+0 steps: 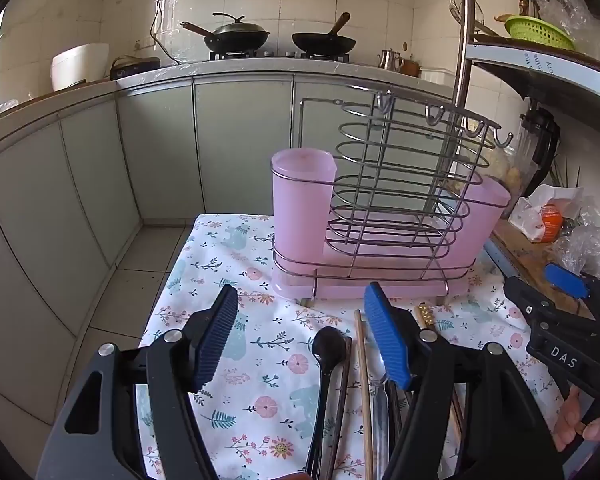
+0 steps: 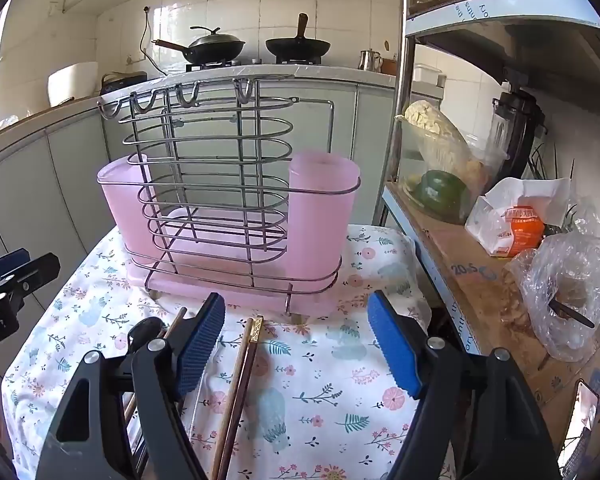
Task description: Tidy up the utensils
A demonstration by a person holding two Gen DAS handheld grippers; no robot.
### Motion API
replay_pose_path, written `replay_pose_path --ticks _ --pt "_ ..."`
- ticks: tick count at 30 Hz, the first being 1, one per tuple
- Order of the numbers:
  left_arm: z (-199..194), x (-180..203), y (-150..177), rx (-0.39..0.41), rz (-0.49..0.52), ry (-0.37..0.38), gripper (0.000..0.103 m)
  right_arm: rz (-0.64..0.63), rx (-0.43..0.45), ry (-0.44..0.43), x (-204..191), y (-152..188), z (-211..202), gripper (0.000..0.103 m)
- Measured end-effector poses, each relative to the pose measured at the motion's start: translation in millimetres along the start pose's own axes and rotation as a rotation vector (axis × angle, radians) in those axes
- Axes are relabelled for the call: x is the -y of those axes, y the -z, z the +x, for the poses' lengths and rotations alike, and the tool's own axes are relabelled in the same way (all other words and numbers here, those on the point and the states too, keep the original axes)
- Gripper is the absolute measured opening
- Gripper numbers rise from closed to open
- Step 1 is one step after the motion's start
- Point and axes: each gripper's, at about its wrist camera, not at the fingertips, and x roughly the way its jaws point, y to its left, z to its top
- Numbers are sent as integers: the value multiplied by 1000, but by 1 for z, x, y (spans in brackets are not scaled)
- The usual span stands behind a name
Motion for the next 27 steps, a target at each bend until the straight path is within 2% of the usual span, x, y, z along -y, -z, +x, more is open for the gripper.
replay_pose_path --ticks 10,27 --pt "-2 3 -2 -13 -9 11 66 2 -1 -5 7 1 -1 73" --pt "4 0 4 -23 -22 26 66 -17 -18 -3 -5 1 6 73"
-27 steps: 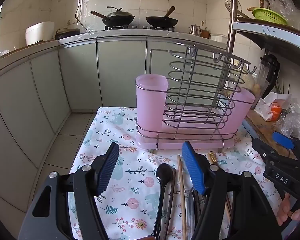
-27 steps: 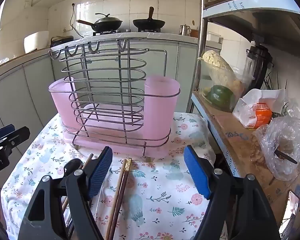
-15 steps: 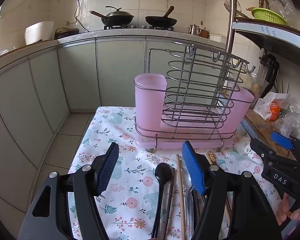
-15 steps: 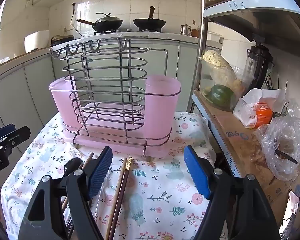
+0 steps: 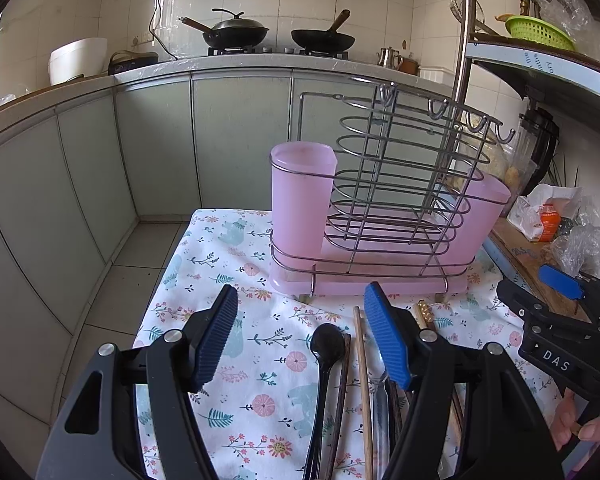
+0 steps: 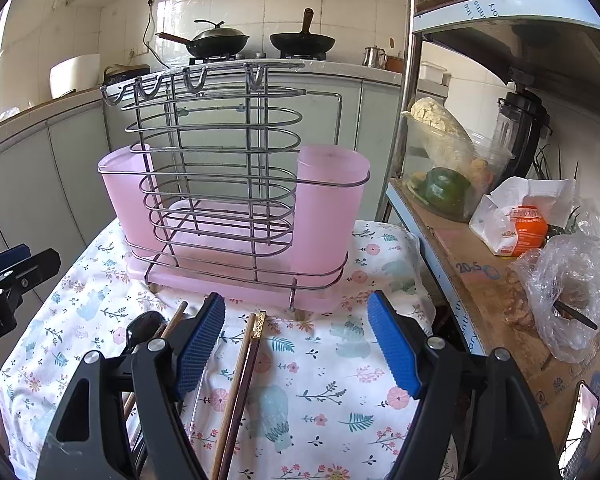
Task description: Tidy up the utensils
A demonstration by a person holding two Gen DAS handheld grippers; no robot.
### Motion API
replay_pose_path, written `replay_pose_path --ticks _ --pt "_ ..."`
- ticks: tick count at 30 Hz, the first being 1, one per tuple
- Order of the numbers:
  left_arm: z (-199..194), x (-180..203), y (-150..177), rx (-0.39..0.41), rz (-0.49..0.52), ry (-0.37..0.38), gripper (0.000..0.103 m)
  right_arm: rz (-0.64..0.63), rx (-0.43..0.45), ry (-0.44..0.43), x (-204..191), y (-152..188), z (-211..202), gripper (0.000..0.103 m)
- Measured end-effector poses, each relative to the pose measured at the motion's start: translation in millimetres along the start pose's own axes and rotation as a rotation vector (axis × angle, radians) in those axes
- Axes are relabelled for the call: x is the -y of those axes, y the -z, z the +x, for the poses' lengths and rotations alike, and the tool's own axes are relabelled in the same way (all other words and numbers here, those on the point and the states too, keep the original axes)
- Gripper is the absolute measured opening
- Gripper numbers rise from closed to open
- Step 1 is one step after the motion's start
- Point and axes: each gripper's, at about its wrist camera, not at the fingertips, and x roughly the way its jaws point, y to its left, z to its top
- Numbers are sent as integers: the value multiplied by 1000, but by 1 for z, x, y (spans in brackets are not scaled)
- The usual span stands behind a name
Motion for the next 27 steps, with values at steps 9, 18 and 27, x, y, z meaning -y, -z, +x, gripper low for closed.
replay_pose_path --ticks 9,18,27 --pt "4 -1 2 -3 0 4 66 -2 -2 0 0 1 1 73" --pt "5 -2 3 -4 0 7 66 -4 -3 0 0 1 1 73" --pt "5 -3 3 -4 0 7 66 -5 -1 1 0 1 1 73"
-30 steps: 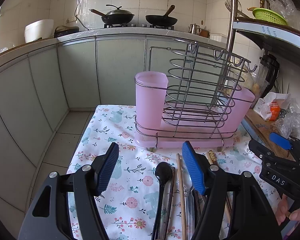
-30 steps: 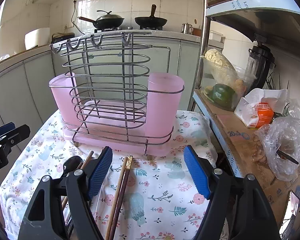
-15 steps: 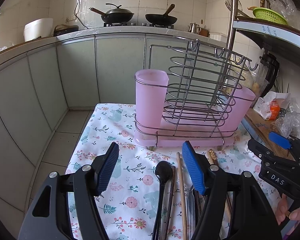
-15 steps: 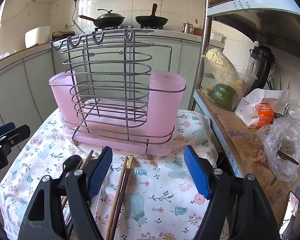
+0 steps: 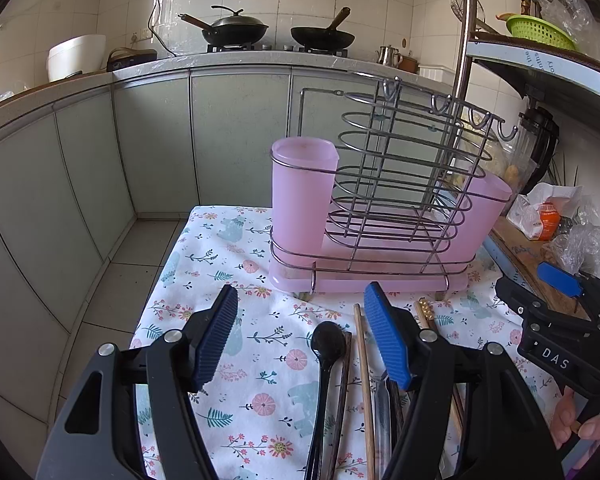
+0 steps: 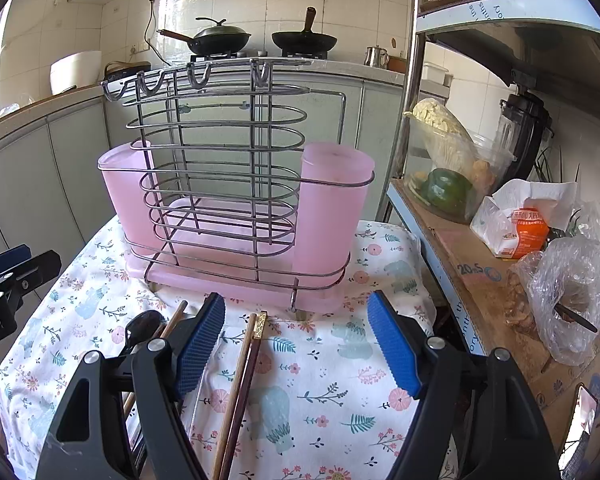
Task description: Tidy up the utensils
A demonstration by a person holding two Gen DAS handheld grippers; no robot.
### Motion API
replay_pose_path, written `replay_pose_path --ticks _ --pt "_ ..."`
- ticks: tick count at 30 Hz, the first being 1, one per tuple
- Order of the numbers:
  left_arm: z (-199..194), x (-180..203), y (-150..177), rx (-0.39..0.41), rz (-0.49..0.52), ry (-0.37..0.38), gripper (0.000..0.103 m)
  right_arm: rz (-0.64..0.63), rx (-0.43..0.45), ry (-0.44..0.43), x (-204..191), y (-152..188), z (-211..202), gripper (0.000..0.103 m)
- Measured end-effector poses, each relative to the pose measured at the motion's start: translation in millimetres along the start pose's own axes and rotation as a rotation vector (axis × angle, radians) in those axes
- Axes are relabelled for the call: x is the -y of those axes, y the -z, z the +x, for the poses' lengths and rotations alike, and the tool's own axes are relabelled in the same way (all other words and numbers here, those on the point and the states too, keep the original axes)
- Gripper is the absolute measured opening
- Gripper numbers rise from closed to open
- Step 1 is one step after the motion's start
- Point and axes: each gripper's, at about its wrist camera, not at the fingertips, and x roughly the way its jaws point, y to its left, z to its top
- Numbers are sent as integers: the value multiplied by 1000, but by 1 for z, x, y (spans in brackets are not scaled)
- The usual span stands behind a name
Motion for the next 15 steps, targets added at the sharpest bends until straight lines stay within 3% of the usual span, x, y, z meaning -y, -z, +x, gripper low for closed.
replay_pose_path --ticks 15 --pt "0 0 0 -1 0 0 66 -1 0 1 0 -1 -1 73"
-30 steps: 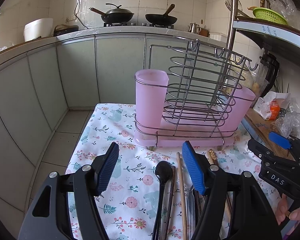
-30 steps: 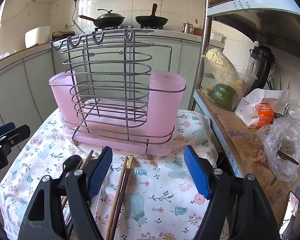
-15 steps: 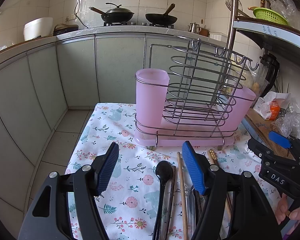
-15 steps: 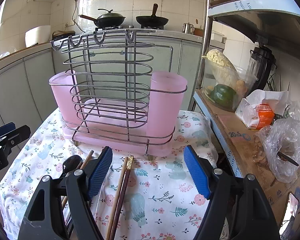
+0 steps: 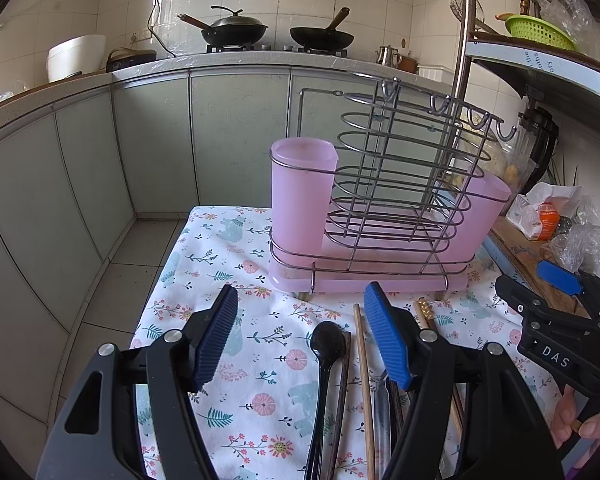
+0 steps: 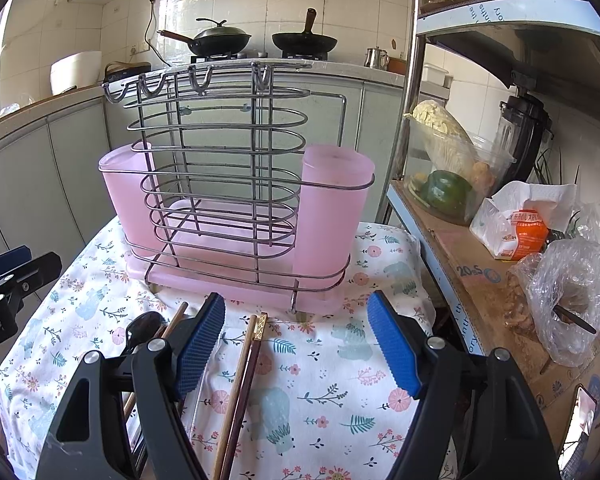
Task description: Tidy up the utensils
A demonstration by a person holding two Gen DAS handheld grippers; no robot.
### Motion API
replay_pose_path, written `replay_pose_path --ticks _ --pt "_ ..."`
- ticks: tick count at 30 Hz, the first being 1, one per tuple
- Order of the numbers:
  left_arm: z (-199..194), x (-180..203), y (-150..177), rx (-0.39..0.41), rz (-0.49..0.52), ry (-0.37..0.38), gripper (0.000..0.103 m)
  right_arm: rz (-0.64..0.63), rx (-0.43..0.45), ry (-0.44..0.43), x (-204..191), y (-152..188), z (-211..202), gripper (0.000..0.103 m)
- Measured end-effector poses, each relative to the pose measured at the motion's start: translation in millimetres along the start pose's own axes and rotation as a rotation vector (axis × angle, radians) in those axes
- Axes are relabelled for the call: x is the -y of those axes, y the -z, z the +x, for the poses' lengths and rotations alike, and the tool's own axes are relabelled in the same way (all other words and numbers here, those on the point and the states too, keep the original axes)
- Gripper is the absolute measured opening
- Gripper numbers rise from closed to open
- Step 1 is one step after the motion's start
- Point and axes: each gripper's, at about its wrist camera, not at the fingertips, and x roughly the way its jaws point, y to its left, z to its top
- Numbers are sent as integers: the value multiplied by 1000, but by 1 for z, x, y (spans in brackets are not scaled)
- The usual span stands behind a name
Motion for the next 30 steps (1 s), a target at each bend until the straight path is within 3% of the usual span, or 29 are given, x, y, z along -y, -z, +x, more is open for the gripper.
replay_pose_path --ticks 30 --pt "4 -3 4 -21 -2 5 66 12 -9 -1 7 -3 3 73"
